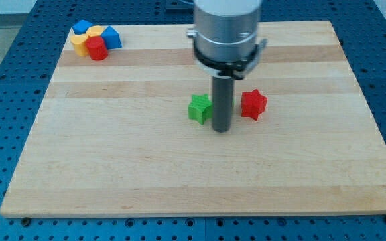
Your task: Push the green circle away from the green star
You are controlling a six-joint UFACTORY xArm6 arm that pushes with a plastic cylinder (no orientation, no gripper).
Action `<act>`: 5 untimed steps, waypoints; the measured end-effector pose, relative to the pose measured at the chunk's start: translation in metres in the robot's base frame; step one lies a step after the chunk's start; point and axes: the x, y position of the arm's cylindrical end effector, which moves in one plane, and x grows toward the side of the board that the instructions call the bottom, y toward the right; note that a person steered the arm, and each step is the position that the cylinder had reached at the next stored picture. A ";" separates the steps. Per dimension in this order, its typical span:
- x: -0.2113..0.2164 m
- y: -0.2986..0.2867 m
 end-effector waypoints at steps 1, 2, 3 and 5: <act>-0.012 0.046; -0.051 0.029; -0.059 -0.028; -0.037 0.038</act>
